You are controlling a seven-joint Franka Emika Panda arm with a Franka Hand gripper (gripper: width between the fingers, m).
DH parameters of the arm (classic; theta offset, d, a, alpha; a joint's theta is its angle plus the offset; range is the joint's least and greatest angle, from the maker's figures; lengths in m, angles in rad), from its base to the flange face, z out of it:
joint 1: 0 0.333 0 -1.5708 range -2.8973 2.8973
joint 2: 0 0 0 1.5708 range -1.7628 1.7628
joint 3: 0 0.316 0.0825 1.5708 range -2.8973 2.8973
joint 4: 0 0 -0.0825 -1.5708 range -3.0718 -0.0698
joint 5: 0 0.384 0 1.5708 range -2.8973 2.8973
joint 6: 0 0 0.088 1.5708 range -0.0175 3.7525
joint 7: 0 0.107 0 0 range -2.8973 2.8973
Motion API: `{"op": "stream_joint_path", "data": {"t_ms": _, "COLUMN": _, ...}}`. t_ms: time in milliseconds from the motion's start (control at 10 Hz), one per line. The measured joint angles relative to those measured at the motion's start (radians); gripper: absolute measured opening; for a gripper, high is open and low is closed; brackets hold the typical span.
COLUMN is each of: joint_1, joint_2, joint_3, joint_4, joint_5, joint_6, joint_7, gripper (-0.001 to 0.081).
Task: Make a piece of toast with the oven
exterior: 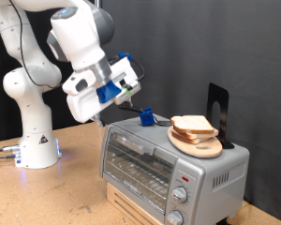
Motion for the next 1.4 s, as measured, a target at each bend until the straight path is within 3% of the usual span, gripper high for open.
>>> {"op": "stream_joint_path", "data": {"t_ms": 500, "joint_1": -0.006, "joint_2": 0.073, "joint_3": -0.013, "joint_4": -0.108, "joint_5": -0.018, "joint_6": 0.186, "joint_7": -0.029, "gripper": 0.0801}}
{"op": "stream_joint_path", "data": {"t_ms": 800, "joint_1": -0.013, "joint_2": 0.068, "joint_3": -0.048, "joint_4": -0.113, "joint_5": -0.008, "joint_6": 0.199, "joint_7": -0.093, "gripper": 0.0801}}
{"op": "stream_joint_path", "data": {"t_ms": 1200, "joint_1": -0.092, "joint_2": 0.071, "joint_3": -0.083, "joint_4": -0.147, "joint_5": -0.090, "joint_6": 0.185, "joint_7": -0.119, "gripper": 0.0801}}
{"op": "stream_joint_path", "data": {"t_ms": 1400, "joint_1": -0.108, "joint_2": 0.087, "joint_3": -0.101, "joint_4": -0.167, "joint_5": -0.093, "joint_6": 0.194, "joint_7": -0.138, "gripper": 0.0801}}
